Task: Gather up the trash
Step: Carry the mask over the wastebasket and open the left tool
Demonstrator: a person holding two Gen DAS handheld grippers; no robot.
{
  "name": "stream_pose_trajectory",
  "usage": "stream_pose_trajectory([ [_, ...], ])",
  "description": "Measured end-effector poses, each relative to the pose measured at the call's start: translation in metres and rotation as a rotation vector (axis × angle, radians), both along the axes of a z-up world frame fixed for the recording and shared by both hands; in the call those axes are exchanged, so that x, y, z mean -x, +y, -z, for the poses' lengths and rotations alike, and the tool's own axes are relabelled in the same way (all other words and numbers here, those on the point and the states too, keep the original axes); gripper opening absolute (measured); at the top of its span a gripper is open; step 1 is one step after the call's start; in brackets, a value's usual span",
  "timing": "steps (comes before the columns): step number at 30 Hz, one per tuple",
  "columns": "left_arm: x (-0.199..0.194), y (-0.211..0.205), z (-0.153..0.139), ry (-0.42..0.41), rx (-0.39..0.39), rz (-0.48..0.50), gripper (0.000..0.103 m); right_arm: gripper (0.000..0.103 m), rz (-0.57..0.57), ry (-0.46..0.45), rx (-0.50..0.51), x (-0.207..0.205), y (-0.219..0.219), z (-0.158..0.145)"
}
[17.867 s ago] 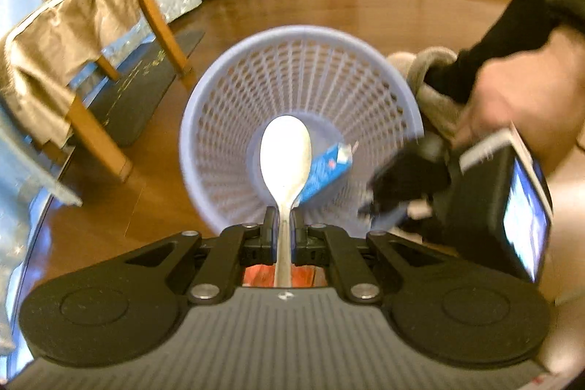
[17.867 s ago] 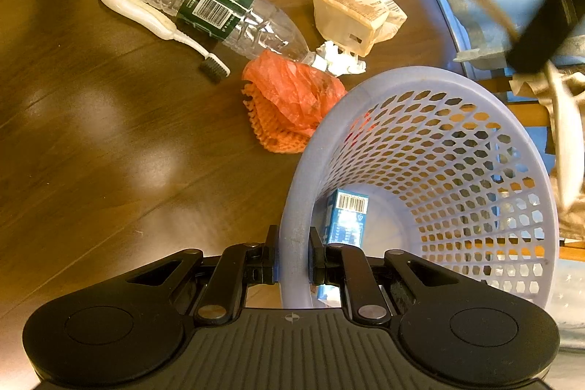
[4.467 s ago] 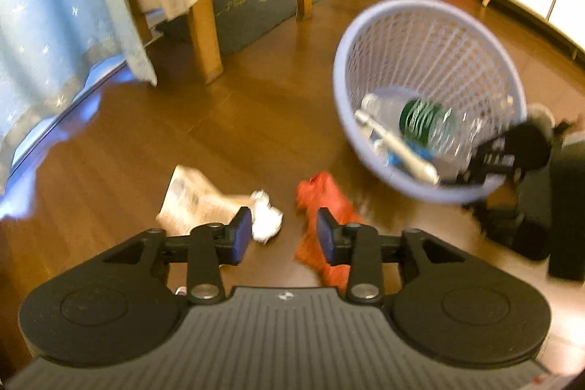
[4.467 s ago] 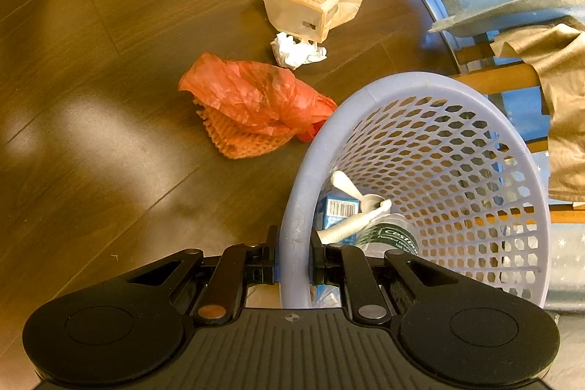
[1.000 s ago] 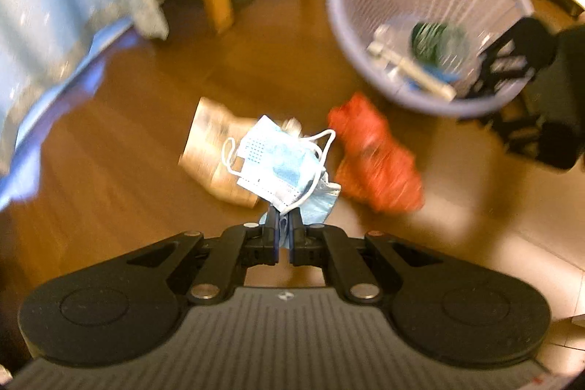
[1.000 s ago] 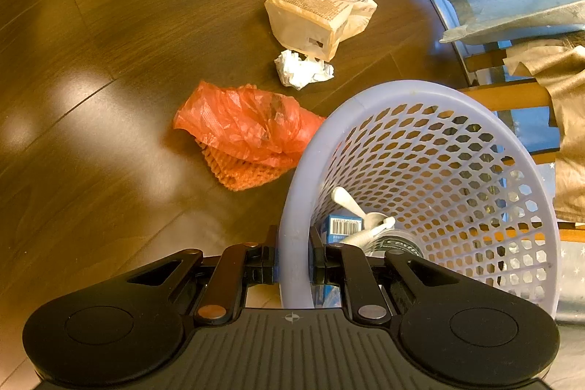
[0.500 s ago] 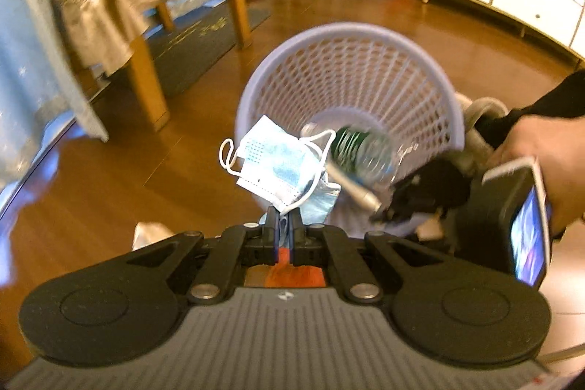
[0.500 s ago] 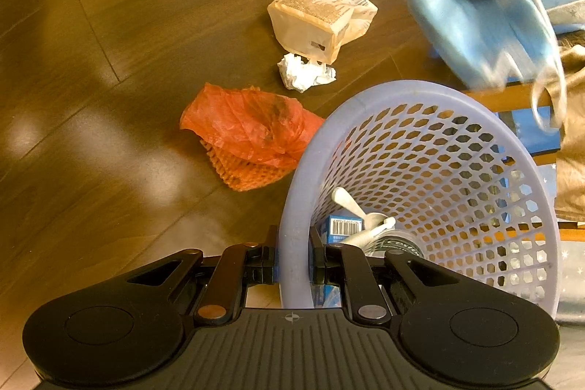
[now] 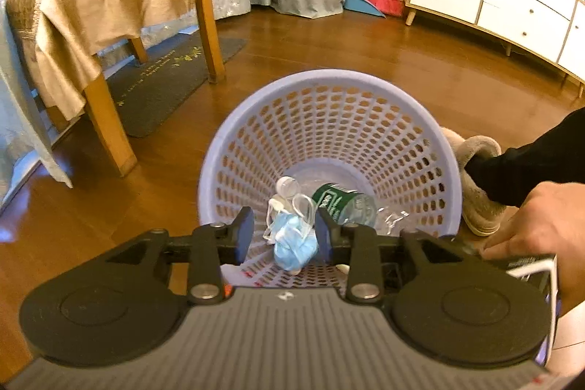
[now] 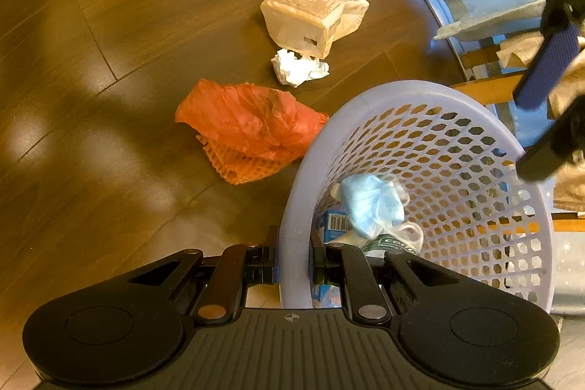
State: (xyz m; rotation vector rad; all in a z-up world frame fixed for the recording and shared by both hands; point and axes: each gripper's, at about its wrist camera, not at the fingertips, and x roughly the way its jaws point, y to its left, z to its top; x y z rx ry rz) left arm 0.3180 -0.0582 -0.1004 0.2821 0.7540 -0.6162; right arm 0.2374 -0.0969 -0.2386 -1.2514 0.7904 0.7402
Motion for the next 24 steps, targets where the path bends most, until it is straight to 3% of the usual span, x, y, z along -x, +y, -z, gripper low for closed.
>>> stream_pose_trajectory([
  [13, 0.021, 0.056, 0.000, 0.003, -0.043, -0.134, 0.031, 0.010, 0.004, 0.001, -0.006, -0.003, -0.001, 0.004],
  [24, 0.039, 0.091, 0.017, 0.047, -0.111, -0.190, 0.033, 0.010, 0.007, 0.002, -0.008, -0.004, -0.001, 0.003],
])
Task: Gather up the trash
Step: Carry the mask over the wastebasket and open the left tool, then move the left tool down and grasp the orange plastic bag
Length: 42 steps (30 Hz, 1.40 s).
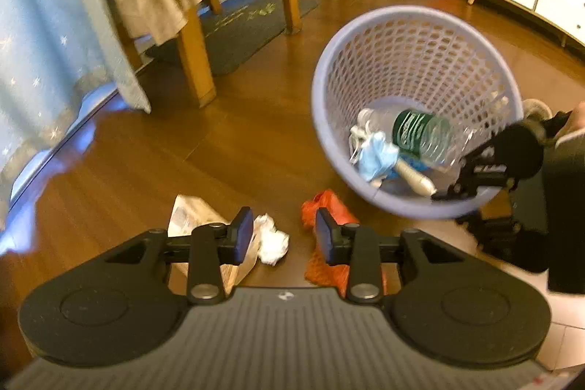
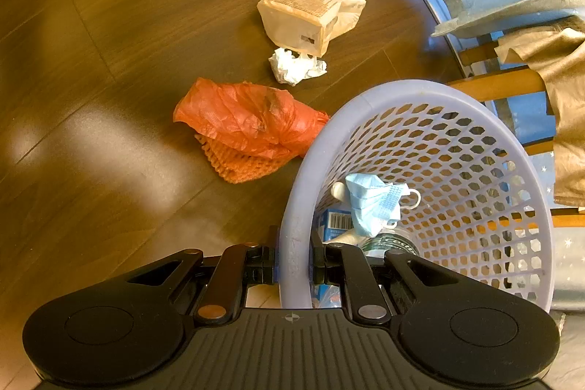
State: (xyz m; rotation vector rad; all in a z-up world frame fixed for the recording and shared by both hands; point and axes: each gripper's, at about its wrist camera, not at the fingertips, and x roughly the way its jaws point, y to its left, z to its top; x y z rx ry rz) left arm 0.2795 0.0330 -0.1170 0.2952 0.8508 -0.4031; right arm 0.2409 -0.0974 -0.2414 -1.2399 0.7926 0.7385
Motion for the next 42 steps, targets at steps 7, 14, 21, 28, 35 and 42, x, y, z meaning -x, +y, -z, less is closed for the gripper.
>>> stream_pose_trajectory([
  [7, 0.009, 0.020, 0.021, 0.030, -0.037, -0.043, 0.034, 0.010, 0.000, 0.000, 0.000, 0.000, 0.000, 0.000],
  [14, 0.017, 0.029, 0.042, 0.054, -0.073, -0.059, 0.036, 0.010, -0.001, 0.000, 0.001, 0.000, 0.000, -0.001],
  [21, 0.023, 0.019, 0.066, 0.096, -0.076, -0.033, 0.043, 0.010, 0.000, -0.003, 0.006, -0.001, -0.001, 0.000],
  [28, 0.011, -0.009, 0.087, 0.124, -0.013, -0.029, 0.053, 0.010, -0.001, -0.006, 0.006, -0.003, -0.002, 0.002],
  [35, -0.005, -0.034, 0.109, 0.143, 0.062, -0.060, 0.067, 0.010, 0.001, -0.011, 0.009, -0.005, -0.005, 0.002],
  [42, -0.012, -0.049, 0.133, 0.167, 0.072, -0.050, 0.067, 0.010, -0.015, -0.022, 0.032, -0.005, -0.010, 0.005],
])
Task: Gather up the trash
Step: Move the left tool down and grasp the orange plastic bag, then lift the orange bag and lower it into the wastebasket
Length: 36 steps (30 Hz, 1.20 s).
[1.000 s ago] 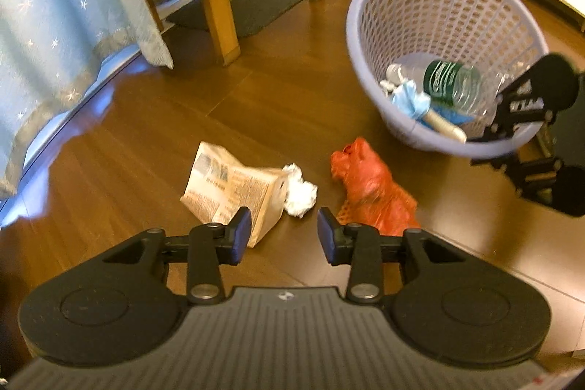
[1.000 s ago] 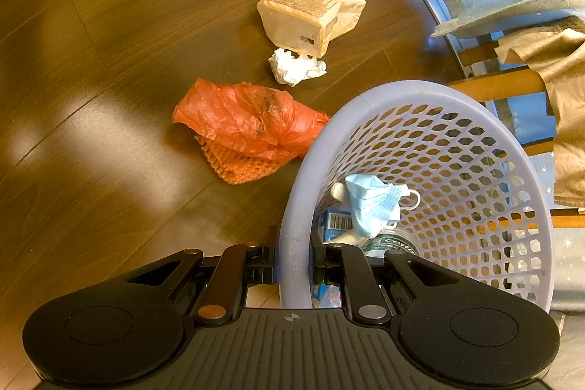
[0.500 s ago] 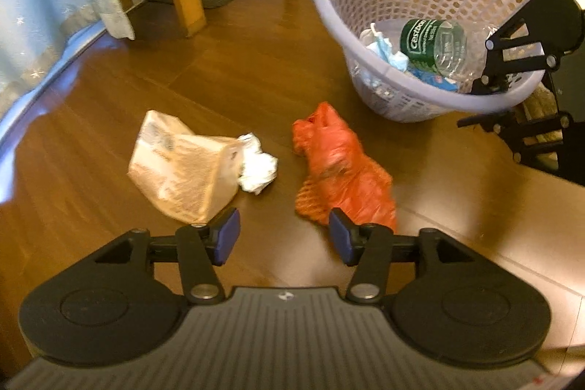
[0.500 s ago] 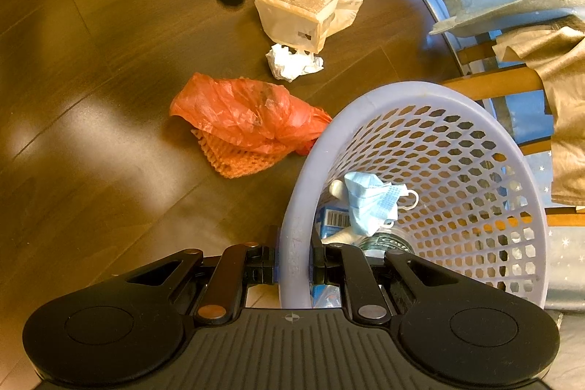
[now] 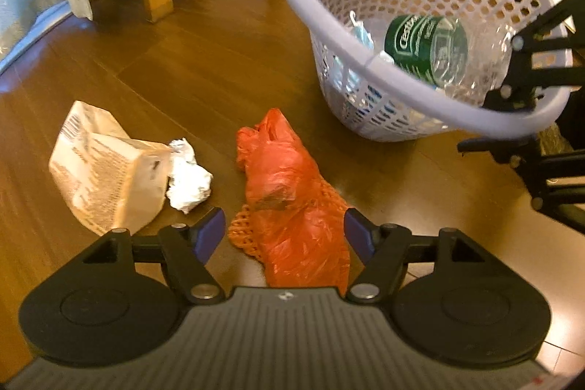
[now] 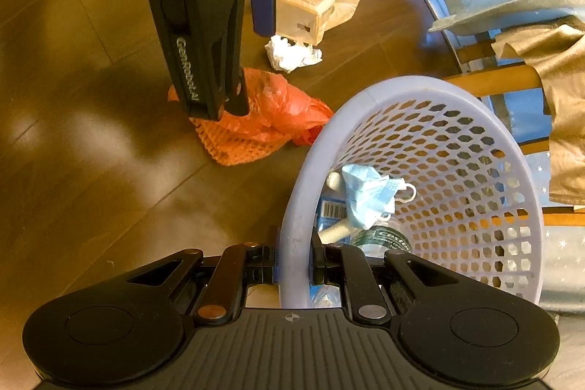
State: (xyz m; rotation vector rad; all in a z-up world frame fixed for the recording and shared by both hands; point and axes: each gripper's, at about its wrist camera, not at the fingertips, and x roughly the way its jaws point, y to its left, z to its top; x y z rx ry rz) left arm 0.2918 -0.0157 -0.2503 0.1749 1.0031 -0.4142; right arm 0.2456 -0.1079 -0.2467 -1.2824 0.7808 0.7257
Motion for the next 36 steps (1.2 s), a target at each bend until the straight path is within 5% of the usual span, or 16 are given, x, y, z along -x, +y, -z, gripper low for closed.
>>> stream_pose_trajectory([
  [10, -0.013, -0.009, 0.020, 0.018, -0.010, -0.004, 0.067, 0.010, 0.023, 0.003, -0.003, -0.007, -0.003, 0.000],
  [24, -0.019, -0.006, 0.034, 0.036, -0.059, 0.108, 0.030, 0.005, -0.030, -0.024, 0.050, -0.005, -0.010, 0.009],
  [36, -0.005, 0.019, 0.020, 0.009, -0.108, 0.212, 0.019, 0.004, -0.028, -0.015, 0.045, -0.004, -0.012, 0.008],
])
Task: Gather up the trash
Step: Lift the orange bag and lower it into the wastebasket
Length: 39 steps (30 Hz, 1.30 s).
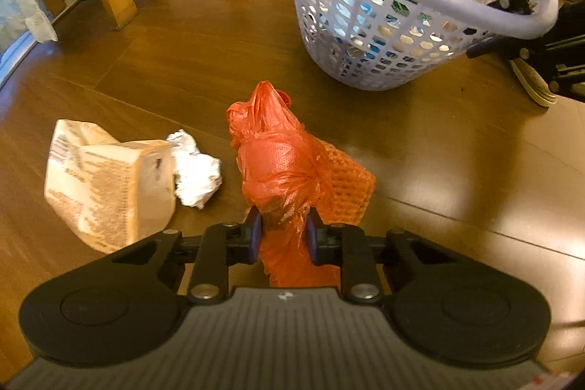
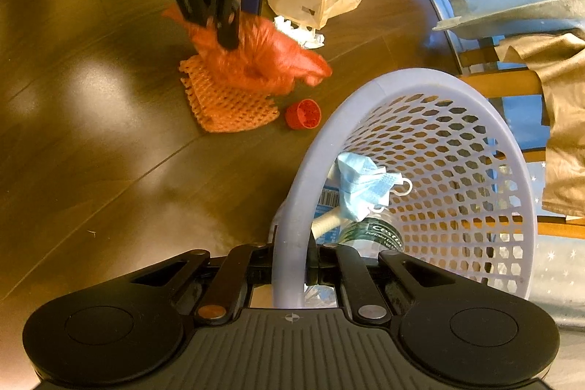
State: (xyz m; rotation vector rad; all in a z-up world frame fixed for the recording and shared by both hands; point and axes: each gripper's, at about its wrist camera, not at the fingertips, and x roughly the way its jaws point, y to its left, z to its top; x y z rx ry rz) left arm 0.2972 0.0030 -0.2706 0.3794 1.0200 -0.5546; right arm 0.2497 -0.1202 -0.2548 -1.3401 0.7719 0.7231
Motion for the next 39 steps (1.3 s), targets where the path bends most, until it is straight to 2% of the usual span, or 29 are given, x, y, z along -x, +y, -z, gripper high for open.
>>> stream_pose_trajectory([
  [9, 0.008, 0.017, -0.032, -0.008, -0.014, 0.002, 0.019, 0.004, 0.007, 0.005, -0.004, -0.001, 0.003, -0.001],
  [19, 0.026, 0.025, -0.093, -0.038, -0.020, -0.009, 0.019, 0.003, 0.000, 0.004, -0.004, -0.001, 0.005, 0.002],
  [30, 0.024, 0.001, -0.158, -0.086, 0.031, 0.027, 0.019, 0.003, 0.004, 0.010, -0.005, -0.002, 0.006, 0.002],
  [39, 0.012, -0.026, -0.179, -0.127, 0.088, 0.076, 0.019, 0.002, -0.002, 0.011, -0.007, 0.001, 0.004, 0.001],
])
